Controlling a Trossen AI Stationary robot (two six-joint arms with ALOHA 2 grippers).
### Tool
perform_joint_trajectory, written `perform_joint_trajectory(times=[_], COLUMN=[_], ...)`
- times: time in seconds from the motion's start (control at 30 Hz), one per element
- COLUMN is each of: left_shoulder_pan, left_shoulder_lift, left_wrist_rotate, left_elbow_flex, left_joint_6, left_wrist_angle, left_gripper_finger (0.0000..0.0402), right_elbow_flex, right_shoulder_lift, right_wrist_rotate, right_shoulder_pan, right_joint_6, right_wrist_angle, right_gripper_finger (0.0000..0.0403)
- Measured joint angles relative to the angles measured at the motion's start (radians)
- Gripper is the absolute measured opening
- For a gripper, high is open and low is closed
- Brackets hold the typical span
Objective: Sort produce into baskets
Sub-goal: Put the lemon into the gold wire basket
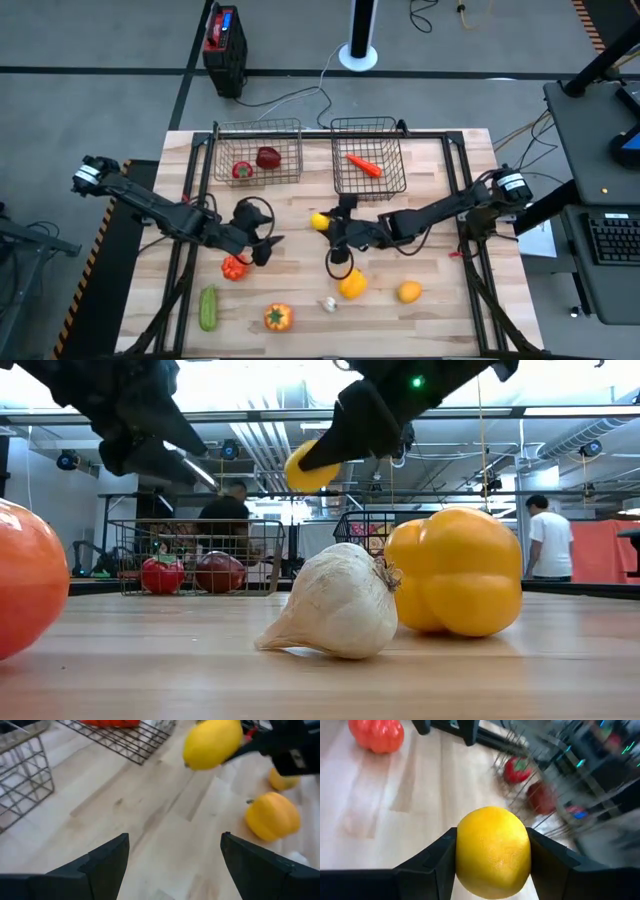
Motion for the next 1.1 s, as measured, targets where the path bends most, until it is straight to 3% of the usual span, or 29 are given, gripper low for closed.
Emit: perform_joint_trajectory(times=[0.13, 0.37, 0.57, 0.87, 1.1], left_shoulder_pan=[0.000, -0.003, -0.003, -0.010, -0.029], left_shoulder_lift=[0.032, 0.094, 0.114, 0.181, 0.271], left_wrist_rotate=[-0.048, -0.063, -0.036, 0.179, 0.200], left_elbow_flex=[0.000, 0.012, 0.080, 0.164, 0.214], left_joint_6=[-0.007, -0.022, -0.056, -0.087, -0.108], left_wrist_angle=[0.009, 0.017, -0.092, -0.224, -0.328], left_gripper_finger=[0.0297, 0.0297, 0.0297, 0.0298, 0.0298], right_elbow_flex=[-0.010, -0.010, -0.047, -0.237, -0.306], right_shoulder_lift=[0.000, -0.064, -0.179, -0.280, -0.283], right_wrist_rotate=[-0.005, -0.006, -0.010, -0.016, -0.013], right_shoulder_pan=[-0.008, 0.010, 0.030, 0.049, 0.048], right_joint_6=[0.160, 0.168, 0.223, 0.318, 0.308], right_wrist_angle=[0.003, -0.024, -0.125, 0.014, 0.112], right_gripper_finger=[0.0192, 0.0192, 0.0192, 0.0192, 0.0192])
